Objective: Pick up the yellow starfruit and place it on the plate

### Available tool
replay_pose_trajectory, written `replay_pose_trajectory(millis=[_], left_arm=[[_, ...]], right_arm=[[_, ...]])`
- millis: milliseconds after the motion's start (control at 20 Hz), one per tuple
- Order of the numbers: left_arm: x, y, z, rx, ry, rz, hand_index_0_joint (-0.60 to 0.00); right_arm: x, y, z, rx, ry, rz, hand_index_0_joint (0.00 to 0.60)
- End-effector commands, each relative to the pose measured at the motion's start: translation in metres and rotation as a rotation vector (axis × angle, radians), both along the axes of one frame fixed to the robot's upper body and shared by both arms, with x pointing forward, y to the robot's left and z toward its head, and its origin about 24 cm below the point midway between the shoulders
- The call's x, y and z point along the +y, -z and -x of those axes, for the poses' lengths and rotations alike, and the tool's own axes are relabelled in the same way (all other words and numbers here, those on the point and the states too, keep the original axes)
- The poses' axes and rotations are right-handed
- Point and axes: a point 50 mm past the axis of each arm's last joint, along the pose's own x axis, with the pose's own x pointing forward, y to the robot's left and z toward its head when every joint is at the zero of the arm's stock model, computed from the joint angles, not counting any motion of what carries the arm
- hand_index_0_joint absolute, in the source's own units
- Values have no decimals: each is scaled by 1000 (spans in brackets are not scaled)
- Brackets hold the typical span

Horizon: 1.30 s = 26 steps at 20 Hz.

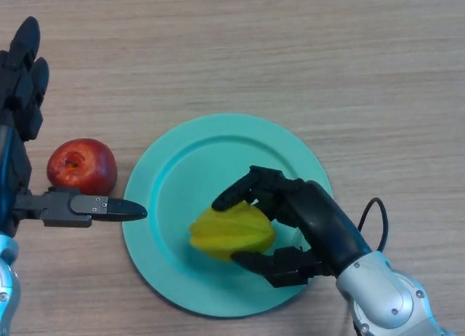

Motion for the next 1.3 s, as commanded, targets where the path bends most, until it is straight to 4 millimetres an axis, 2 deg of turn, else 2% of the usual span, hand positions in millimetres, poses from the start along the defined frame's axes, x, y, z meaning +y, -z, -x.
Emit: replay_pose_trajectory(millis=[50, 350, 600, 800, 1000, 1300], left_arm=[[7, -31, 10, -193, -29, -40, 0], [6, -29, 11, -195, -28, -41, 0], [6, -31, 13, -201, -33, -65, 0], [4, -30, 10, -188, -20, -37, 0], [-2, -31, 7, -182, 31, -15, 0], [-9, -28, 1, -181, 48, -54, 0]], right_arm=[[1, -34, -3, -242, -28, -29, 0], [-15, -57, -10, -326, 42, -140, 0], [-48, -84, -9, -426, 52, -112, 0], [-80, -96, -1, -386, 93, -206, 0], [-100, -97, 12, -355, 90, -260, 0], [-112, -97, 17, -390, 121, -278, 0]])
